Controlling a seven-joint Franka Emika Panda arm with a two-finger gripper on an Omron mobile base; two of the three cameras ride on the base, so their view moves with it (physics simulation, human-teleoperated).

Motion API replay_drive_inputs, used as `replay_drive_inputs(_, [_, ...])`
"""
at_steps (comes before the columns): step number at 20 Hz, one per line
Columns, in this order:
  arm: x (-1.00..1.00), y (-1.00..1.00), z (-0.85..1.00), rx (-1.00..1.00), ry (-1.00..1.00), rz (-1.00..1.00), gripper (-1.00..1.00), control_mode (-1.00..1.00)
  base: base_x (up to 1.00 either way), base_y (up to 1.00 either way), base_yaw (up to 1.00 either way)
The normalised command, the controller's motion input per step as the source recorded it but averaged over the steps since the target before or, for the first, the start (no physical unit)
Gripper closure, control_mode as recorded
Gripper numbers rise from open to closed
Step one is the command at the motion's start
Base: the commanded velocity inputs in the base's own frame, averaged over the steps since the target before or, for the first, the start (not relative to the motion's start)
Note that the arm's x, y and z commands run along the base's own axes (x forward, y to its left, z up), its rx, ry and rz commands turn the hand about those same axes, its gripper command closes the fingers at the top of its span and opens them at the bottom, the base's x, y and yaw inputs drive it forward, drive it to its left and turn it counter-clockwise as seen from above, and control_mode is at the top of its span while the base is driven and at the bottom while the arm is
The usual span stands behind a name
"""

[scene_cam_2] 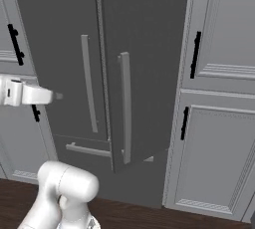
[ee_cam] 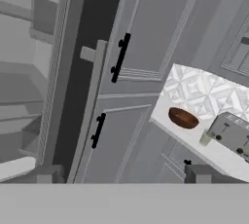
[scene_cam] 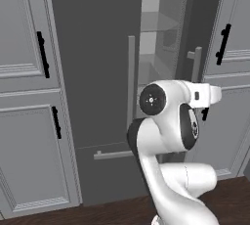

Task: Grab a lemon wedge from the fridge and one ice cube from the ice bowl, and put them in the glass of lemonade.

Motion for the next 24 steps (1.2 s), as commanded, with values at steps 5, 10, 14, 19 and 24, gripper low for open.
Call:
replay_drive_inputs(5, [0.70,0.67,-0.06,-0.03,-0.01,-0.29,-1.00,-1.00,0.00,0.00,0.00])
replay_drive_inputs(10, [0.96,-0.21,0.00,0.02,0.00,-0.04,-1.00,-1.00,0.00,0.00,0.00])
replay_drive_inputs(14, [0.90,-0.24,-0.19,0.01,0.01,0.00,-1.00,-1.00,0.00,0.00,0.00])
replay_drive_inputs(19, [0.76,-0.11,-0.27,0.00,-0.02,0.00,-1.00,-1.00,0.00,0.00,0.00])
replay_drive_inputs(24, [0.35,-0.52,-0.11,0.00,-0.02,-0.05,-1.00,-1.00,0.00,0.00,0.00])
